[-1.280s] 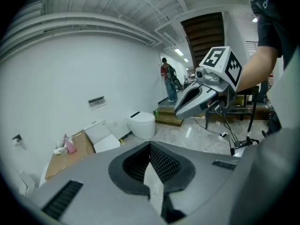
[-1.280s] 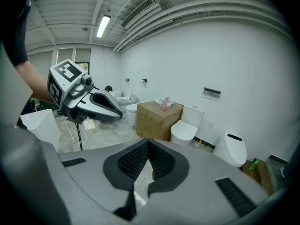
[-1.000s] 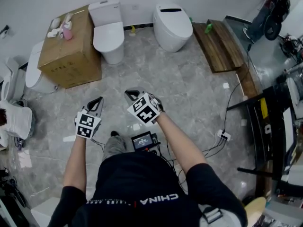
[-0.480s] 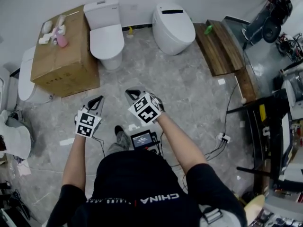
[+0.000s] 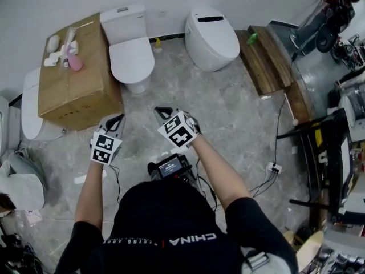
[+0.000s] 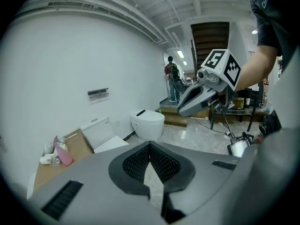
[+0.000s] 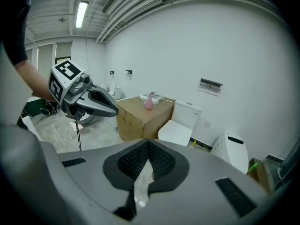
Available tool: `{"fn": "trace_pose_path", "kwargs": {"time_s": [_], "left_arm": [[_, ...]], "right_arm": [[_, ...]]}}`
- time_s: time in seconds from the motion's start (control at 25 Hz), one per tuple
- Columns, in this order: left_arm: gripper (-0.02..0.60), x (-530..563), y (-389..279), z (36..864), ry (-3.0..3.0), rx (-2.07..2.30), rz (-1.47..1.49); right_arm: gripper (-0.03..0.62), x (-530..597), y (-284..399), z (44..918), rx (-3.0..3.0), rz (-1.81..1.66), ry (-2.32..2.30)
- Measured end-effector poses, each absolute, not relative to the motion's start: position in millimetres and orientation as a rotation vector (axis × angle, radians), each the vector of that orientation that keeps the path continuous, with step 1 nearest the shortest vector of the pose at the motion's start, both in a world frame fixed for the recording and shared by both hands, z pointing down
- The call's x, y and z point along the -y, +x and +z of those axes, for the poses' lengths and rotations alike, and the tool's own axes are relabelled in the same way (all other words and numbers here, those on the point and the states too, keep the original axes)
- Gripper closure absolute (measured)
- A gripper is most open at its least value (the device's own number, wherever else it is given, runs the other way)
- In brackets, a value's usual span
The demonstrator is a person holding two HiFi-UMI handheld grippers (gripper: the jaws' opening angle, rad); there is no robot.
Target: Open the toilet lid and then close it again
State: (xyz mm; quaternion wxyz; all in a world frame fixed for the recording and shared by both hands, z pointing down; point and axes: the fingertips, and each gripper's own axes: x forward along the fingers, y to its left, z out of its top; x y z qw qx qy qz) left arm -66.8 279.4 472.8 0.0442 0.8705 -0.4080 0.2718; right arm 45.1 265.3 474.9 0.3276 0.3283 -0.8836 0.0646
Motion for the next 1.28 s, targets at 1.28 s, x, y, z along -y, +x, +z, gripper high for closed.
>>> {"fn": "trace_pose_path", "kwargs": {"time_s": [1.28], "left_arm": [[0.572, 35.0, -59.7, 459.1, 2.499, 1.465, 0.843]], "right_arm": [[0.582, 68.8, 19.7, 475.8, 2.429, 0.159, 0.597]]}}
